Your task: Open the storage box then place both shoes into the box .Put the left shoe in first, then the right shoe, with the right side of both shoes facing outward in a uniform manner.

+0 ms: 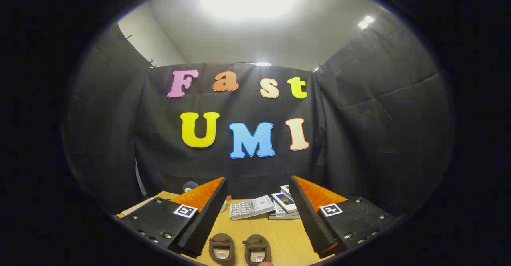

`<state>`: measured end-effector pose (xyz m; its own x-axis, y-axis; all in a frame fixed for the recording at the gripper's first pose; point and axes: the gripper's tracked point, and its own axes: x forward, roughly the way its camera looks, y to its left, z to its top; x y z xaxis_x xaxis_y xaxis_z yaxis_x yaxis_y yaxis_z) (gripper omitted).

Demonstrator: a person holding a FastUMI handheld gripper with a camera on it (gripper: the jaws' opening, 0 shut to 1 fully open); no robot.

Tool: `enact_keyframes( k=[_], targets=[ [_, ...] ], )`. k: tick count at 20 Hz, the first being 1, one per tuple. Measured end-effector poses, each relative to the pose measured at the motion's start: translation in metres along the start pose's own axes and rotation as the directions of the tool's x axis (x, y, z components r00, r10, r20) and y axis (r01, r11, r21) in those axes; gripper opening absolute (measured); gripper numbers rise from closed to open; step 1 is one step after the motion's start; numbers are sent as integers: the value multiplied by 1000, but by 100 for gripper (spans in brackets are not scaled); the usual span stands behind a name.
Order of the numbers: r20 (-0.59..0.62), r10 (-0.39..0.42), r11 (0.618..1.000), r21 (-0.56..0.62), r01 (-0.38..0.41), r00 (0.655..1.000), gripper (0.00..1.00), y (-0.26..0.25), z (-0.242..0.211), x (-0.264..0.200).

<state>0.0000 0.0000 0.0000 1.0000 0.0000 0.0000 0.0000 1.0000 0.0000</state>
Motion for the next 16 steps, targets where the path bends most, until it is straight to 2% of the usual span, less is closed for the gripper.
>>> enact_keyframes(
  k=[16],
  targets=[
    [-22, 18, 1000, 4, -18, 1000, 96, 1, -15, 9]
  ],
)
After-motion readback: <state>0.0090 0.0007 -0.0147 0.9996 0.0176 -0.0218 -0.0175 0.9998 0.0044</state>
